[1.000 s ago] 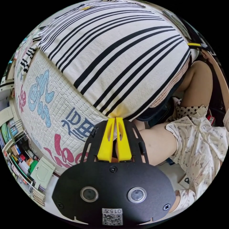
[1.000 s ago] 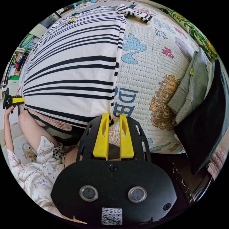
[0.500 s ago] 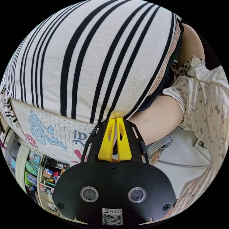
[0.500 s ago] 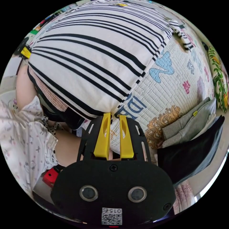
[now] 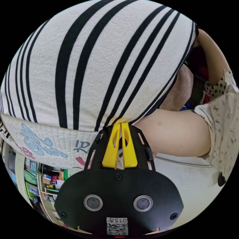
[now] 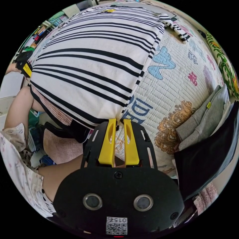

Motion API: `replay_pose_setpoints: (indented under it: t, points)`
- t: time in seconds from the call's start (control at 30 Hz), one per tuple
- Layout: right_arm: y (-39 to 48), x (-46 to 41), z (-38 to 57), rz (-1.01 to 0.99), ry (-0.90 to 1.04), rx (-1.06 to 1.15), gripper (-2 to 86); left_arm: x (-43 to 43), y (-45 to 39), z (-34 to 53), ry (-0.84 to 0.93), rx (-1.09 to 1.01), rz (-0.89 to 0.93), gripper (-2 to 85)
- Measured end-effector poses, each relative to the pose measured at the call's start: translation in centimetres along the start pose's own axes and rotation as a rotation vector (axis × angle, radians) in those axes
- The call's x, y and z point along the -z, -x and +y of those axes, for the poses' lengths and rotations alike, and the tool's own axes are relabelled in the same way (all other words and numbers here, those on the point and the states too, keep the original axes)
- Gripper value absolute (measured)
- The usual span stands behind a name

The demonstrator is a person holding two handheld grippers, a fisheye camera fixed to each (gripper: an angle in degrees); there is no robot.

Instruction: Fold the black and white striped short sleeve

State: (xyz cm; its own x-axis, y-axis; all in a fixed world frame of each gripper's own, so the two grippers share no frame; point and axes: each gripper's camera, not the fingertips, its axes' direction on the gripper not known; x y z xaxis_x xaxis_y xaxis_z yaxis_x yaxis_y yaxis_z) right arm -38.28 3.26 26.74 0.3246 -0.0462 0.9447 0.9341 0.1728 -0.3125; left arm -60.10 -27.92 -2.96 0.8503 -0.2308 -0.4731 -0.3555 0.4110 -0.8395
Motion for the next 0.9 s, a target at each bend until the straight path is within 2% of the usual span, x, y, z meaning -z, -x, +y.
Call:
replay_pose_setpoints:
  t: [0.17,0.33,0.4,0.47,0.57,0.63,0.73,0.9]
  points:
    - [0.1,4.1,-1.5,-0.03,0.046,-0.06,5.9,1.0,-1.3,0.2,-0.014,0.146,0.095,-0.1]
    - [-3.7,9.8,-1.2,-0.254,0.134,-0.353,6.6,0.9,-4.0,4.8,0.182,0.227,0.134,-0.3]
    - [-5.0,11.7,-0.1,-0.264,0.13,-0.427,6.4,2.0,-4.0,6.3,0.187,0.28,0.159,0.0]
    - [-6.6,14.1,1.0,-0.242,0.117,-0.513,6.5,5.4,-3.6,7.1,0.08,0.35,0.163,0.4]
    - [-10.5,20.0,1.6,-0.328,-0.059,-0.654,6.9,14.6,-2.7,5.4,-0.221,0.449,0.115,1.9]
    - [-14.0,24.6,-0.6,-0.361,-0.232,-0.734,7.8,22.9,-2.7,1.3,-0.499,0.442,0.025,3.9]
    - [-18.4,28.4,-5.7,-0.483,-0.42,-0.794,9.0,32.3,-3.3,-7.0,-0.799,0.335,-0.05,5.7]
    - [-22.7,30.4,-12.8,-0.618,-0.544,-0.877,10.5,43.1,-3.3,-22.4,-0.995,0.246,-0.017,7.0]
